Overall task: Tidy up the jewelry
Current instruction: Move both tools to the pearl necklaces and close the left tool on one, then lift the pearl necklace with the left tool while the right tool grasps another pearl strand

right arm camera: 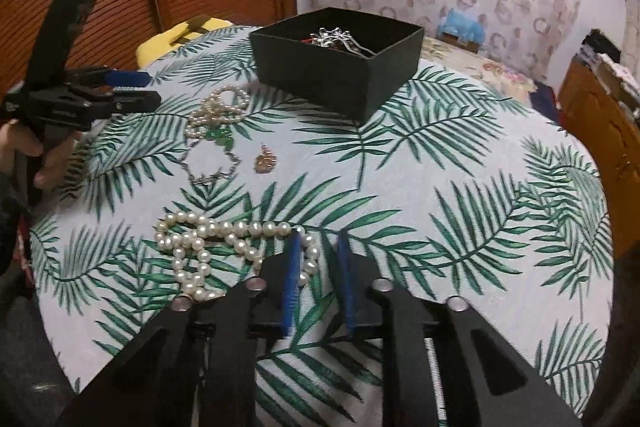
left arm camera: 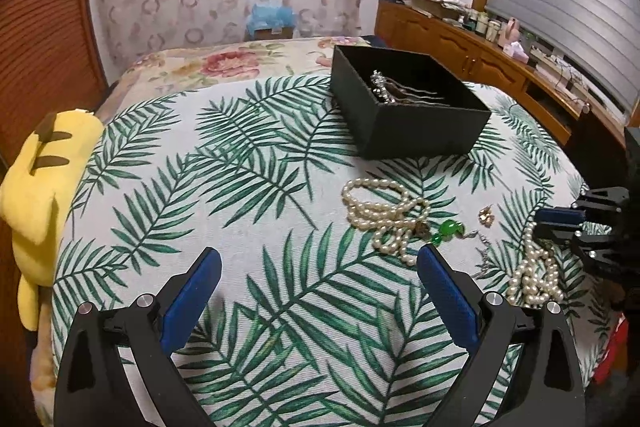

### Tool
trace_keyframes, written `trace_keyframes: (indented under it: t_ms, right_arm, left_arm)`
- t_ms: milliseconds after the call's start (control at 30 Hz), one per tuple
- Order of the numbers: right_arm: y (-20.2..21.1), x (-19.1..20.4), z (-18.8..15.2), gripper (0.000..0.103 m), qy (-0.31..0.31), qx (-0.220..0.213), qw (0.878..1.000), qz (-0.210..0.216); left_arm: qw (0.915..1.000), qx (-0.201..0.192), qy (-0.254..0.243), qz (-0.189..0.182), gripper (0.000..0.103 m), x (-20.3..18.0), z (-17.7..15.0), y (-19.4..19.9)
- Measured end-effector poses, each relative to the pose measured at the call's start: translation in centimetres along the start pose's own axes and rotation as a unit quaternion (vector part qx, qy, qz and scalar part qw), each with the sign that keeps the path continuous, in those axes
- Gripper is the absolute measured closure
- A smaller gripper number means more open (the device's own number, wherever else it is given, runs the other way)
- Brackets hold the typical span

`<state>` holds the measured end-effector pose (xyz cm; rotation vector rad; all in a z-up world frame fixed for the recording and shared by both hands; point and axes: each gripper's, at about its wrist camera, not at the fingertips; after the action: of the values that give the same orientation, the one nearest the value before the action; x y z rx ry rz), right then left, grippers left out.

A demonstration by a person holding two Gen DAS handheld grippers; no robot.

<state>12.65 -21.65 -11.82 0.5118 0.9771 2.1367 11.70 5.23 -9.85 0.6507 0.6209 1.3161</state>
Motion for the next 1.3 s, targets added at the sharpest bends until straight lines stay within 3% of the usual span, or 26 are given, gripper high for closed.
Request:
trace_keyframes:
  t_ms: [167, 333, 500, 767, 900, 967, 1000, 1133, 1300]
  right_arm:
    - [0.2, -0.5, -0.1, 0.089, -0.012, -0.001, 1.000, 0.008]
    - [0.1, -0.5, 0.0, 0.089, -0.005, -0.001, 1.000, 0.000]
    - [0.1, -0.5, 0.0, 0.089, -0.006, -0.001, 1.000, 0.001]
    - [0.1, -0.5, 0.0, 0.089, -0.006, -0.001, 1.000, 0.001]
    - [0.1, -0.6, 0.0, 0.089, -0.007, -0.001, 1.000, 0.002]
    - [0.1, -0.5, -0.1, 0.089, -0.007, -0.002, 1.000, 0.002]
    - [0.1, -0.5, -0.1, 0.089, -0.007, -0.002, 1.000, 0.002]
    - [0.1, -0.6, -0.1, 0.089, -0.007, -0.002, 1.000, 0.002]
    - [-0.1, -0.4, -0.1, 0.089, -0.008, -0.001, 1.000, 0.004]
  left_arm:
    - [0.9998, 0.003, 0.004, -0.021, 0.013, 0.0, 0.8, -0.7]
    - [0.9981, 0.031, 0.025, -0.047, 0.043, 0.6, 2.3, -2.9]
    - [0.9982, 0.043, 0.012, -0.040, 0.046, 0.2, 3.6, -4.4]
    - [0.9972, 0.058, -0.041, -0.023, 0.065, -2.0, 4.6, -5.9]
    - [0.9960, 0.053, -0.073, 0.003, 0.071, -3.0, 4.5, -6.0]
    - [0.9957, 0.050, -0.078, -0.002, 0.084, -3.3, 4.5, -5.9]
    - [0.9955, 0.050, -0.080, -0.004, 0.098, -3.4, 4.5, -5.9]
    - [0.9964, 0.042, -0.074, 0.000, 0.099, -3.3, 4.5, -5.4]
    - [0.9983, 0.000, -0.058, -0.010, 0.099, -3.1, 4.7, -2.2]
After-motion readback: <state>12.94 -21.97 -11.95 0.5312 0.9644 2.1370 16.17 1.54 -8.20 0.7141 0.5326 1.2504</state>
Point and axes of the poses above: each gripper's, at about its wrist camera, not at the fingertips, and y roughly against the way its jaws point, x to its left, z to its top, and after that the axes turned 3 degrees about z, right-handed
